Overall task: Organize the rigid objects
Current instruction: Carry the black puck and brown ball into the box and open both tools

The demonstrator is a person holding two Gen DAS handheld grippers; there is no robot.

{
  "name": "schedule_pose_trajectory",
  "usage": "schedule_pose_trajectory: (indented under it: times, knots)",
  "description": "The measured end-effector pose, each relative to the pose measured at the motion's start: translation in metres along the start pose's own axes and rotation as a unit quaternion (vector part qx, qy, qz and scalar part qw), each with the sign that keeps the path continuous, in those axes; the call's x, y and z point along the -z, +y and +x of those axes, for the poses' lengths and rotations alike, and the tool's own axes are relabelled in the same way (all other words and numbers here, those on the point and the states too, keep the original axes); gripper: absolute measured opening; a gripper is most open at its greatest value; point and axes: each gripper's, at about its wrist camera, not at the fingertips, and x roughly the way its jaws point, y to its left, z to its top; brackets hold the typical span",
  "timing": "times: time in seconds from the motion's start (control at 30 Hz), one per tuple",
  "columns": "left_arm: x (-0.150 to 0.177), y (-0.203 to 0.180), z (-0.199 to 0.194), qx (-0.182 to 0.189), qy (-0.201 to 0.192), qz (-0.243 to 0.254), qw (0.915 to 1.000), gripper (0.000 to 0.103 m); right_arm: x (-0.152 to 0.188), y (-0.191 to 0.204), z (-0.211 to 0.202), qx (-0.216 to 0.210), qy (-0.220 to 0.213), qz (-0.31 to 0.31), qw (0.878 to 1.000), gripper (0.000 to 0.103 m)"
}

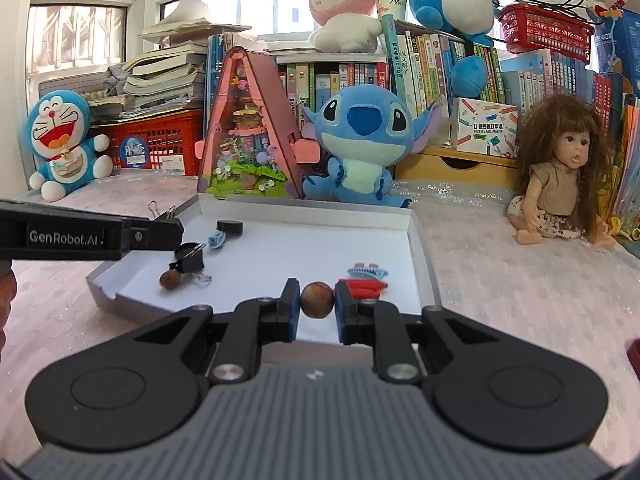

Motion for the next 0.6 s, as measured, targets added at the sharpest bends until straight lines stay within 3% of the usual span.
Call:
schedule_pose_trajectory:
  times: [0.3,0.6]
  knots:
    - [-0.013,0.006,0.039,-0.019,0.007,-0.008,0.9998,0.029,-0.02,-0.01,0.031,0.011,-0.001,0.004,1.0,0.023]
    - [-0.015,0.008,0.091,-0.048,0.025,-0.051,0.9972,0.029,-0.028,-0.028,0.079,0.006,0.014,0.045,0.999,0.023]
